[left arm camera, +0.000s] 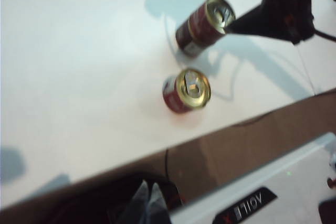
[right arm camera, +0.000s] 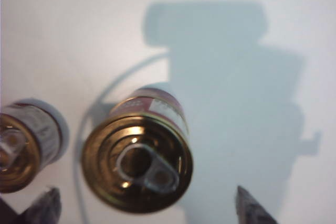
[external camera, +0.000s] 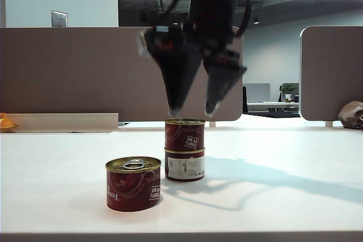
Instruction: Pick up the cans one by one and stack them together.
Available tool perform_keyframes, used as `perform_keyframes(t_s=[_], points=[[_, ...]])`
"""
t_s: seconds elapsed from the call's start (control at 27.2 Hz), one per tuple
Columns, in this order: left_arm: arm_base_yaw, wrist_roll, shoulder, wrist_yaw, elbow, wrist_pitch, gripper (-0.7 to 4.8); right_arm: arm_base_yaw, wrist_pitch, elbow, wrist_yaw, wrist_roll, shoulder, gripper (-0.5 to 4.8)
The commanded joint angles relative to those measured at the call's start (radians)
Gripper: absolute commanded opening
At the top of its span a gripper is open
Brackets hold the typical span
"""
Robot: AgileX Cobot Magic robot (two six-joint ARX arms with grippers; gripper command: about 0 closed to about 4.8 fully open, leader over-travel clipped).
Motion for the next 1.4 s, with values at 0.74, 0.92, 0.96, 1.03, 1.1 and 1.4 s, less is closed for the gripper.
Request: perform_keyframes(t_s=[0.74, 0.92, 0.96, 1.03, 1.1, 1.4], points=[[-0.64, -0.047, 0.527, -0.349, 0.005, 0.541, -0.06, 0.002, -0.148, 0.004, -0.158, 0.107, -0.613, -0.02], [-0.705, -0.043, 0.686, -0.41, 0.005, 0.674, 0.7, 0.003, -0.263, 0.004, -0.17, 0.115, -0.703, -0.01], [-0.704, -0.042, 0.702, -0.414, 0.005, 0.683, 1.2, 0.003, -0.275, 0.003, -0.177, 0.121, -0.716, -0.02], [-0.704, -0.021, 0.732, -0.41, 0.005, 0.704, 1.87, 0.003, -0.3, 0.003, -0.192, 0.139, -0.745, -0.01], [-0.704, 0.008, 0.754, -0.406, 0.012, 0.709, 1.9, 0.003, -0.316, 0.003, -0.194, 0.143, -0.777, -0.02], [-0.704, 0.044, 0.831, -0.403, 0.078, 0.682, 3.92, 0.002, -0.332, 0.003, -0.193, 0.213, -0.9, -0.01]])
